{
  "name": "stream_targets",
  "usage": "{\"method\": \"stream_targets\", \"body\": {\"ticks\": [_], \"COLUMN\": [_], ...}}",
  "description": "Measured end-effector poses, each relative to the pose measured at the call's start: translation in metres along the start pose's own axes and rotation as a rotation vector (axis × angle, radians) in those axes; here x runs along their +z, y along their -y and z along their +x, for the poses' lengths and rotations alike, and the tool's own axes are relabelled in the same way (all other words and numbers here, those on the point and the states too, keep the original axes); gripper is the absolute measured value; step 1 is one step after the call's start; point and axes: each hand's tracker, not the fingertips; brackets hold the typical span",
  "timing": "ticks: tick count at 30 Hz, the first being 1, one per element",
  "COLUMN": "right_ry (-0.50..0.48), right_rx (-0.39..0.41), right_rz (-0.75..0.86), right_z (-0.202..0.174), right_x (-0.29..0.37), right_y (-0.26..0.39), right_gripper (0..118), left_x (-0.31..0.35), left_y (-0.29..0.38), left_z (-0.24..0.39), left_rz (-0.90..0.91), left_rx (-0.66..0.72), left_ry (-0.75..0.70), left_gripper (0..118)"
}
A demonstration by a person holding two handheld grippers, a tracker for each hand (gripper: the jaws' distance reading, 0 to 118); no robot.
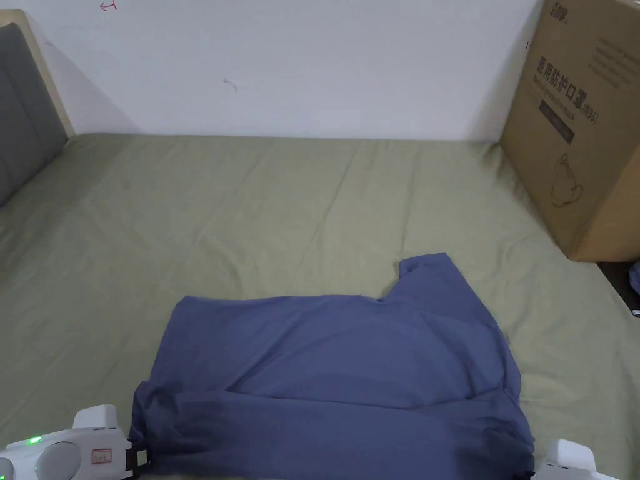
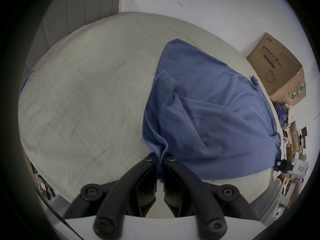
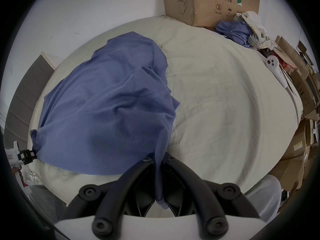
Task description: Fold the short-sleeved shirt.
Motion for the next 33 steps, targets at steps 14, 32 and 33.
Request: {"method": "stream_targets", "body": {"ticks": [14, 32, 33], "right_ry": [-0.056, -0.018, -0.022], "right_rx": [0.164, 0.238, 0.24], "right_rz": [0.571, 0.823, 0.825], "right_z": [-0.061, -0.12, -0.12], "right_x": [0.171, 0.188, 0.185], "right_y": [-0.057, -0.083, -0.084], "right_gripper": [78, 0, 0], "left_x": [0.131, 0.138, 0.134], "left_y": [-0.038, -0.047, -0.049], "left_z": [0.073, 0.129, 0.127], "left_rz": [0.451, 0.808, 0.793], "left_rx": [-0.111, -0.202, -0.191], "left_ry": [0.07, 0.056, 0.071], "left_gripper": [93, 0, 0]}}
